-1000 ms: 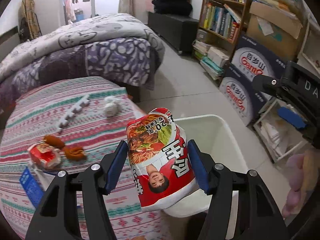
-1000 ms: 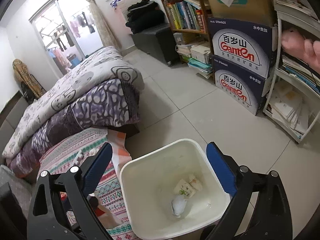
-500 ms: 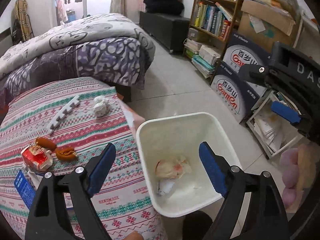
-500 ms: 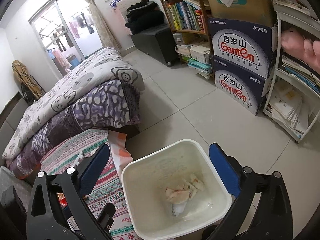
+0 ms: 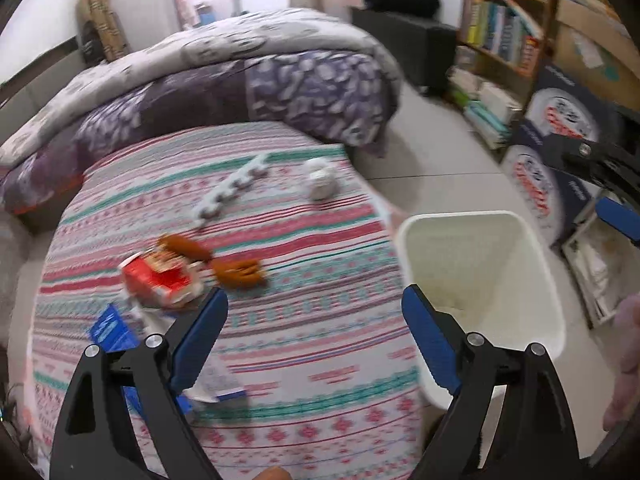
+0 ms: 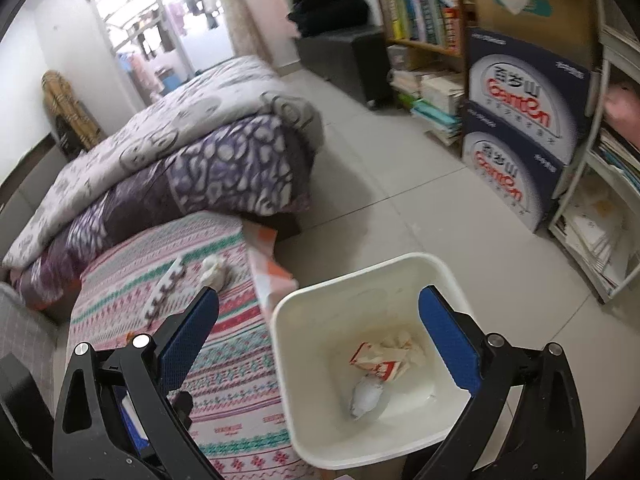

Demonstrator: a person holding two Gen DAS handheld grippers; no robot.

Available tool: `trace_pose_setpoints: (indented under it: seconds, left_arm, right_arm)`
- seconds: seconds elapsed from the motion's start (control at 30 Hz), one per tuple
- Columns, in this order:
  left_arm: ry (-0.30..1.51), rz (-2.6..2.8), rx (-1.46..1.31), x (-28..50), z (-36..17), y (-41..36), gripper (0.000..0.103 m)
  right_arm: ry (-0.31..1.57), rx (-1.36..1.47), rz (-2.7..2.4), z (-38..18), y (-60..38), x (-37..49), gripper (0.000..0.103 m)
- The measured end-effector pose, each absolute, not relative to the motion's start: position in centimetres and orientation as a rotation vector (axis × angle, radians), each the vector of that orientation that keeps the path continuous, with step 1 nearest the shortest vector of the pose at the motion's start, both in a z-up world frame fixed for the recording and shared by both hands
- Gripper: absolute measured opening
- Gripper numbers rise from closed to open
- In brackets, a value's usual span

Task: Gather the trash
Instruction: 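Grasp the white plastic strip with the left tool while the right grasps the blue box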

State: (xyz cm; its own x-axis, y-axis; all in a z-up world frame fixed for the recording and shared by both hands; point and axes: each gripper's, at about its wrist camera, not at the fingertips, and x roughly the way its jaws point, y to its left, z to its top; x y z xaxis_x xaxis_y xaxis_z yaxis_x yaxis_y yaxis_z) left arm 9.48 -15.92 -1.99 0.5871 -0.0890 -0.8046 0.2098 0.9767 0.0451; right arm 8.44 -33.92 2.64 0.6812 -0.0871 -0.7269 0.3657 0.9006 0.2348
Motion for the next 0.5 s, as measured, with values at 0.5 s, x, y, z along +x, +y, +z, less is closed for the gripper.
trace_pose_setpoints:
  seconds: [0.5]
  left_arm:
    - [1.140, 0.079, 0.091, 13.0, -7.2, -8.2, 0.088]
  right_arm:
    - [0.886, 0.267, -0.164, 0.4, -28.2, 10.7, 0.096]
